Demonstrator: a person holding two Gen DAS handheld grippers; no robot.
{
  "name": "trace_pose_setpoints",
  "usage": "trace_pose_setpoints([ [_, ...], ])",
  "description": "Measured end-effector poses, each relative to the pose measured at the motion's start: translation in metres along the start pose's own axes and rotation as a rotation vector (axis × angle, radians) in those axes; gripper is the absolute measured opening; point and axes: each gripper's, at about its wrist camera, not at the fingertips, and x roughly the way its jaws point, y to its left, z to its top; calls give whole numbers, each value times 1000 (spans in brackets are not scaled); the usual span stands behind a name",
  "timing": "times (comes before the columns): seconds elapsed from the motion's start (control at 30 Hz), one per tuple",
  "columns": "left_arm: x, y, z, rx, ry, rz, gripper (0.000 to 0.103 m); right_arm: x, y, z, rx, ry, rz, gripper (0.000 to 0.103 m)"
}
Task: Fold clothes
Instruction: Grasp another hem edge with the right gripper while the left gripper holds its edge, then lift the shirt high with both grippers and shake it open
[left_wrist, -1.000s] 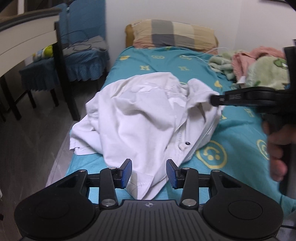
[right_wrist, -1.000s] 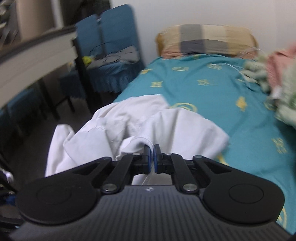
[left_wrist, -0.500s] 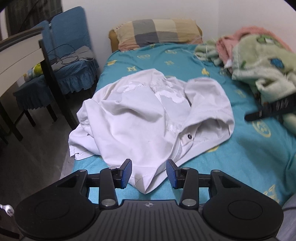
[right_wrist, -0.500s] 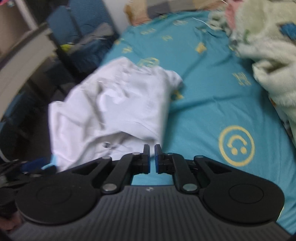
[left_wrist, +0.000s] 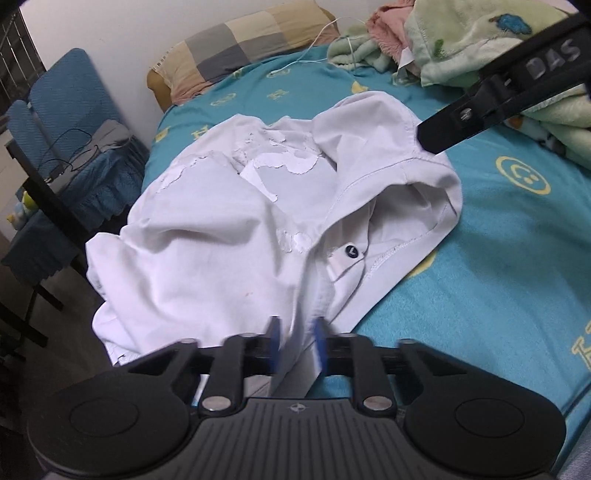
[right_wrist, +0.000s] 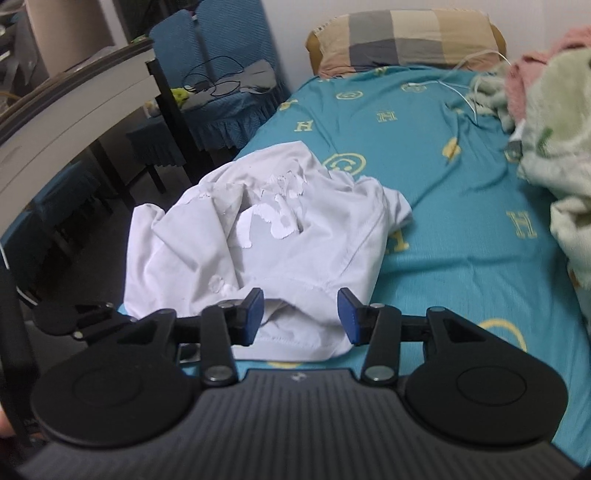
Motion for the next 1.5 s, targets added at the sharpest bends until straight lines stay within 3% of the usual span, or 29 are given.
trace_pose_setpoints([
  [0.07, -5, 0, 1, 11, -29, 18, 3, 9, -2, 2, -17, 10, 11, 47],
  [0.13, -18, -2, 3, 67, -85, 107, 2, 17, -3, 6, -33, 22, 33, 47],
  [0.2, -34, 4, 4, 56, -145, 140, 1, 21, 0, 8, -71, 25, 43, 47],
  [0.33, -60, 22, 5, -48, -225, 118, 1, 14, 13, 4, -153, 0, 75, 47],
  [0.5, -79, 36, 8, -123, -294, 75, 1, 15, 40, -9, -345, -3, 45, 46],
  [0.73, -90, 35, 0, -151, -326, 14, 1, 38, 58, -15, -524, -88, -130, 46],
  [0.87, -80, 38, -7, -162, -286, 11, 1, 62, 55, -17, -522, -41, -203, 40],
  [0.9, -76, 39, -9, -166, -270, 16, 1, 66, 52, -18, -510, -31, -226, 22],
  [0.93, -72, 41, -12, -170, -253, 20, 1, 67, 47, -16, -460, -20, -234, 12],
  [1.03, -63, 43, -14, -171, -211, 33, 2, 55, 27, -5, -254, -55, -158, 10],
  [1.13, -54, 40, -14, -160, -184, 62, 4, 40, 18, 4, -142, -119, -111, 10],
  [1.33, -49, 30, -14, -123, -154, 88, 26, 19, 6, 11, -5, -161, -12, 10],
  [1.4, -51, 23, -12, -107, -163, 90, 50, 17, 3, 11, 21, -163, 8, 10],
  [1.5, -50, 12, -9, -85, -177, 94, 66, 13, -3, 12, 67, -165, 27, 10],
])
